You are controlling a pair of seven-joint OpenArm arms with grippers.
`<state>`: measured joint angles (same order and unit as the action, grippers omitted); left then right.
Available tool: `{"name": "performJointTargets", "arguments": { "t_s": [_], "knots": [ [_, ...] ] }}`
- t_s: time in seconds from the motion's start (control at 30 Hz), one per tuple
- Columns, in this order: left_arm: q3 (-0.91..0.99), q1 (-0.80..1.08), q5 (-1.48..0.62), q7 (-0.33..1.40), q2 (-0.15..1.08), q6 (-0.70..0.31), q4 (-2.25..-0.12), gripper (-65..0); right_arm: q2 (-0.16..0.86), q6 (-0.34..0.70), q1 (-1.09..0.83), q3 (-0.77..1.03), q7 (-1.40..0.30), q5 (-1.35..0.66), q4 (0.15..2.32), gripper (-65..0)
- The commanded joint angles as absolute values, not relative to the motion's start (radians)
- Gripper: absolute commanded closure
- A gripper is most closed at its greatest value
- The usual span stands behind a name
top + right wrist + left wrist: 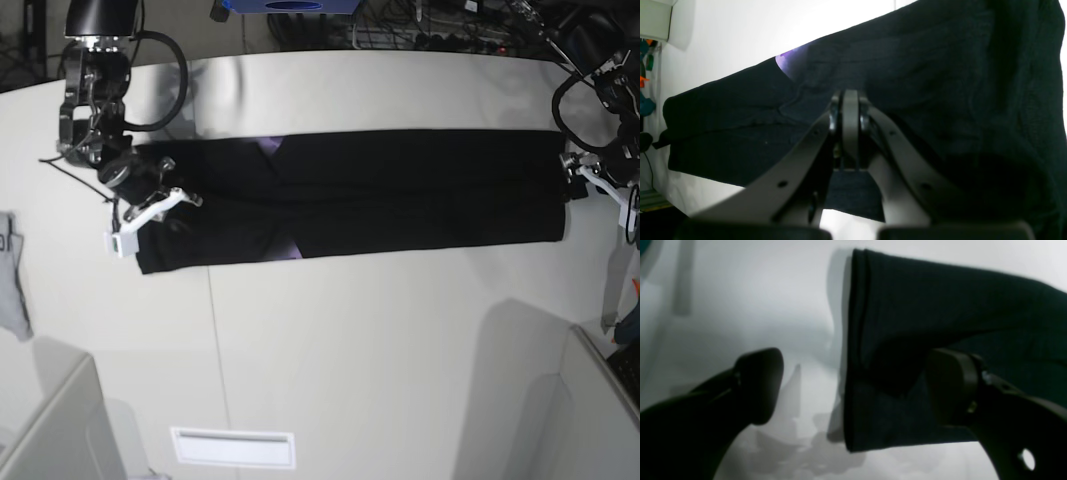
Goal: Fold the T-shirt properly
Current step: 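Grasp the strip's end with the left gripper and fold it toward the right gripper, then press the folded end flat with the left gripper and withdraw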
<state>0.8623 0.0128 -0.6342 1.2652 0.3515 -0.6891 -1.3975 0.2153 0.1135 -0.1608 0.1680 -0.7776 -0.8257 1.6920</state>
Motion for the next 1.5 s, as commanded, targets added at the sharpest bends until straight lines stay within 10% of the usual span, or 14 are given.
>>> {"name": "performJointTargets", "arguments": {
  "t_s": [0.0,0.27,0.57,1.03,1.47],
  "knots": [
    [0.839,-0.001,-0.651,1.254,0.377,-0.698,-1.397,-65.0,0.228,0.124,-0.148,0.171,-0.757,-0.835,1.704,0.0],
    [0.714,0.013,-0.651,1.165,0.38,-0.696,-1.299,-61.5,0.228,0.125,-0.16,0.171,-0.757,-0.835,1.712,0.0],
    [0.704,0.012,-0.65,1.155,0.395,-0.696,-1.168,0.0,0.229,0.127,-0.162,0.171,-0.757,-0.835,1.712,0.0],
    [0.704,0.096,-0.65,1.07,0.556,-0.664,-1.357,0.0,0.228,0.127,-0.162,0.171,-0.757,-0.839,1.712,0.0],
    [0.412,0.186,-0.653,1.196,0.285,-0.372,-1.945,0.0,0.189,0.127,-0.157,0.174,-0.757,-0.839,1.713,0.0]
  ]
}}
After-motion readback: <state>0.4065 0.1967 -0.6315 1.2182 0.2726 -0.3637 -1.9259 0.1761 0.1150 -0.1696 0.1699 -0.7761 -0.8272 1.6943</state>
